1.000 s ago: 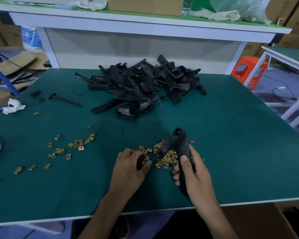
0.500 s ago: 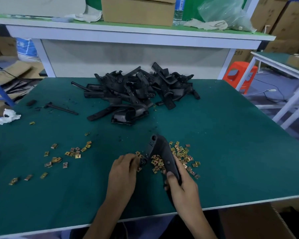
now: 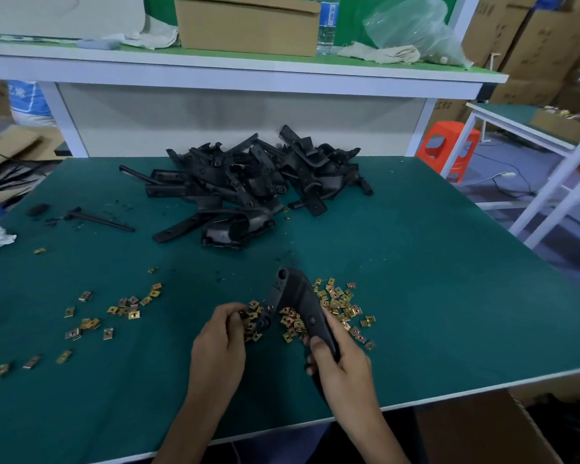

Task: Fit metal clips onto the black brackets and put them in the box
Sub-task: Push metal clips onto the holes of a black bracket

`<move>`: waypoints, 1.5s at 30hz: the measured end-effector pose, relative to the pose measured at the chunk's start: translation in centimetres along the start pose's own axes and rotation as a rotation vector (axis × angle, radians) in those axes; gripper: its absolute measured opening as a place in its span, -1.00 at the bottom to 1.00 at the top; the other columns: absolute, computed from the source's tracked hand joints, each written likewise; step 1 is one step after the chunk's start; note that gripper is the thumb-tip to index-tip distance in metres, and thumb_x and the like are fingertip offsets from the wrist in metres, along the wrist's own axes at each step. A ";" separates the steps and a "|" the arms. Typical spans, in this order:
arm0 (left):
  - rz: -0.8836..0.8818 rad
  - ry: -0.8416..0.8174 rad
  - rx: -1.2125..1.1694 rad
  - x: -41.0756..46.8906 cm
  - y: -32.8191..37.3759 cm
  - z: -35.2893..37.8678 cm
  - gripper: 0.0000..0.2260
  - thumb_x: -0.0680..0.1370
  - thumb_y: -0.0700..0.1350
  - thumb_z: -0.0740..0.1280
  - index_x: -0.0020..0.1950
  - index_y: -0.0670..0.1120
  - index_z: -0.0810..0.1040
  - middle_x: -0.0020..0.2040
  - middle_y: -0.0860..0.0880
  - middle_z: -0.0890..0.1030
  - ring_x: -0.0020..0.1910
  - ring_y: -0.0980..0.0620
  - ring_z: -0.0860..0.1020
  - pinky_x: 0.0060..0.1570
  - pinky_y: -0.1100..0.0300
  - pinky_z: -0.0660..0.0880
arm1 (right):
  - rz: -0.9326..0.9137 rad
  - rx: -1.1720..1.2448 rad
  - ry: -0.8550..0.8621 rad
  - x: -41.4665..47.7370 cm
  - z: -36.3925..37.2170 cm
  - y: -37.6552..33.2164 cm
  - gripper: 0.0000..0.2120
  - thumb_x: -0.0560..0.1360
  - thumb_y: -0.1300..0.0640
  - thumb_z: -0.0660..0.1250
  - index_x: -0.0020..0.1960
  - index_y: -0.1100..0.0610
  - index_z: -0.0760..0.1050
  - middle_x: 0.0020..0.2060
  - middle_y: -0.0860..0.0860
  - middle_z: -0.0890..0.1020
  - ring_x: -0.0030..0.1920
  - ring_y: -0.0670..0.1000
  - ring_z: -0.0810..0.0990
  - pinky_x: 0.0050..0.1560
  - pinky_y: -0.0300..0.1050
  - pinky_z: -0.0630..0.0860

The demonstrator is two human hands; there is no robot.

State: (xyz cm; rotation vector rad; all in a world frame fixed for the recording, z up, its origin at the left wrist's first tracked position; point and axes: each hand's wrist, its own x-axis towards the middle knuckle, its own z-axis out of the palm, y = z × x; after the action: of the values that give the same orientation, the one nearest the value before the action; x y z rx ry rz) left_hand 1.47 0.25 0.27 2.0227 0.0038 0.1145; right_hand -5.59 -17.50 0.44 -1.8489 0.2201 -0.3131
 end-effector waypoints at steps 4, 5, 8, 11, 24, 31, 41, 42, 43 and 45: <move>-0.042 -0.009 -0.063 0.0 0.0 0.0 -0.82 0.66 -0.09 0.18 0.02 0.18 0.50 -0.15 0.07 0.62 -0.27 0.10 0.50 -0.24 0.13 0.42 | -0.005 0.015 0.005 0.1 0.0 0.2 -0.41 0.65 0.12 0.27 0.22 -0.66 0.35 -0.17 -0.12 0.70 -0.29 -0.07 0.65 -0.19 -0.26 0.58; -0.040 -0.008 -0.059 0.0 0.1 -0.1 -0.83 0.66 -0.09 0.19 0.03 0.17 0.51 -0.10 0.11 0.63 -0.24 0.15 0.52 -0.21 0.16 0.43 | -0.006 0.024 0.008 0.1 0.1 0.2 -0.44 0.64 0.09 0.27 0.23 -0.65 0.36 -0.16 -0.11 0.70 -0.29 -0.08 0.65 -0.19 -0.26 0.58; 0.016 -0.029 0.009 -0.1 0.3 -0.2 -0.77 0.68 -0.08 0.16 0.18 0.23 0.49 0.06 0.27 0.56 0.06 0.32 0.51 0.03 0.25 0.42 | -0.004 0.044 0.018 0.2 0.3 0.3 -0.51 0.55 -0.02 0.26 0.23 -0.63 0.38 -0.14 -0.12 0.70 -0.29 -0.09 0.65 -0.20 -0.26 0.58; 0.052 -0.033 0.042 0.0 0.1 -0.1 -0.79 0.69 -0.06 0.15 0.21 0.21 0.50 0.07 0.28 0.54 0.11 0.32 0.49 0.05 0.25 0.40 | -0.004 0.046 0.014 0.3 0.3 0.5 -0.53 0.54 -0.03 0.25 0.23 -0.62 0.39 -0.15 -0.11 0.70 -0.28 -0.09 0.65 -0.21 -0.25 0.58; -0.015 0.027 -0.064 0.0 0.0 -0.2 -0.92 0.61 0.00 0.37 -0.02 0.22 0.59 -0.11 0.39 0.63 -0.07 0.34 0.59 -0.12 0.28 0.52 | 0.035 0.066 0.011 0.3 0.3 0.3 -0.53 0.53 0.01 0.26 0.24 -0.55 0.45 -0.14 -0.08 0.70 -0.24 -0.07 0.65 -0.23 -0.18 0.61; 0.047 -0.015 -0.060 -0.2 0.2 -0.6 -0.78 0.63 -0.04 0.34 0.08 0.34 0.54 -0.03 0.39 0.63 0.04 0.42 0.55 -0.02 0.48 0.44 | 0.048 0.045 0.012 0.1 0.2 0.3 -0.59 0.61 0.13 0.31 0.20 -0.41 0.53 -0.22 -0.01 0.67 -0.33 -0.07 0.61 -0.29 -0.22 0.57; 0.060 0.040 -0.158 -0.2 0.3 -0.7 -0.89 0.55 -0.01 0.44 -0.05 0.21 0.56 -0.10 0.28 0.64 -0.10 0.27 0.60 -0.17 0.43 0.48 | 0.047 -0.017 -0.027 0.0 0.1 -0.2 -0.81 0.63 0.12 0.33 -0.03 -0.19 0.56 -0.35 0.18 0.51 -0.42 -0.03 0.50 -0.41 -0.19 0.41; 0.053 0.031 -0.165 -0.2 0.4 -0.7 -0.87 0.55 -0.01 0.44 -0.02 0.24 0.56 -0.11 0.28 0.65 -0.10 0.29 0.60 -0.14 0.43 0.49 | 0.050 -0.009 -0.028 0.0 0.1 -0.1 -0.82 0.63 0.12 0.33 -0.03 -0.17 0.56 -0.36 0.19 0.51 -0.43 -0.03 0.50 -0.41 -0.20 0.41; 0.043 0.025 -0.171 -0.2 0.5 -0.8 -0.84 0.54 0.00 0.45 0.02 0.25 0.55 -0.11 0.29 0.66 -0.10 0.31 0.61 -0.14 0.43 0.49 | 0.055 -0.001 -0.030 0.1 0.1 -0.1 -0.83 0.63 0.12 0.33 -0.04 -0.15 0.56 -0.36 0.19 0.51 -0.43 -0.03 0.49 -0.42 -0.19 0.41; 0.014 0.032 -0.192 -0.2 0.6 -0.8 -0.82 0.52 0.00 0.47 0.03 0.24 0.55 -0.13 0.28 0.67 -0.12 0.31 0.61 -0.16 0.42 0.49 | 0.062 0.009 -0.029 0.1 0.1 0.0 -0.85 0.62 0.11 0.33 -0.03 -0.14 0.57 -0.37 0.20 0.50 -0.43 -0.03 0.49 -0.42 -0.19 0.41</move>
State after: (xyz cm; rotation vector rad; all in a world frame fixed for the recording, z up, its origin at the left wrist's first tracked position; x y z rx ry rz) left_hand 1.19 0.71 1.13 1.8295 -0.0014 0.1509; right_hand -5.44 -17.41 0.40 -1.8327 0.2553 -0.2438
